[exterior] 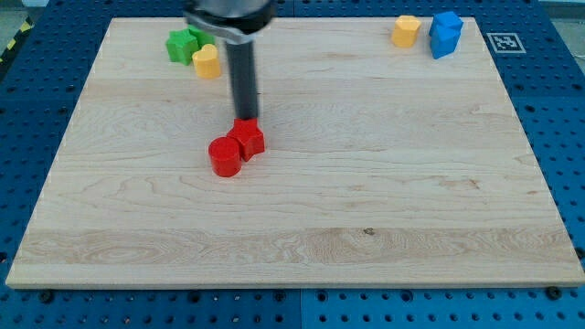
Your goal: Slide yellow heart closer to yellow hexagon
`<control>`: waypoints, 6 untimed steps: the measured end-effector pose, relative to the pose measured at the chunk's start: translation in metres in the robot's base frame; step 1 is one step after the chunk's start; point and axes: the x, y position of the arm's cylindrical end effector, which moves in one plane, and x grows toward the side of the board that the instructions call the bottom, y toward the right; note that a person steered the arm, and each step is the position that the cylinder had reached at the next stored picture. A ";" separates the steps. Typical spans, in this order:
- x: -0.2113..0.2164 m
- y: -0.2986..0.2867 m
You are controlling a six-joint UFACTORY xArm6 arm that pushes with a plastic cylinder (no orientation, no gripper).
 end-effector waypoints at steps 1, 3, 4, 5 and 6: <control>-0.021 -0.056; -0.079 -0.079; -0.080 -0.079; -0.092 -0.073; -0.096 -0.056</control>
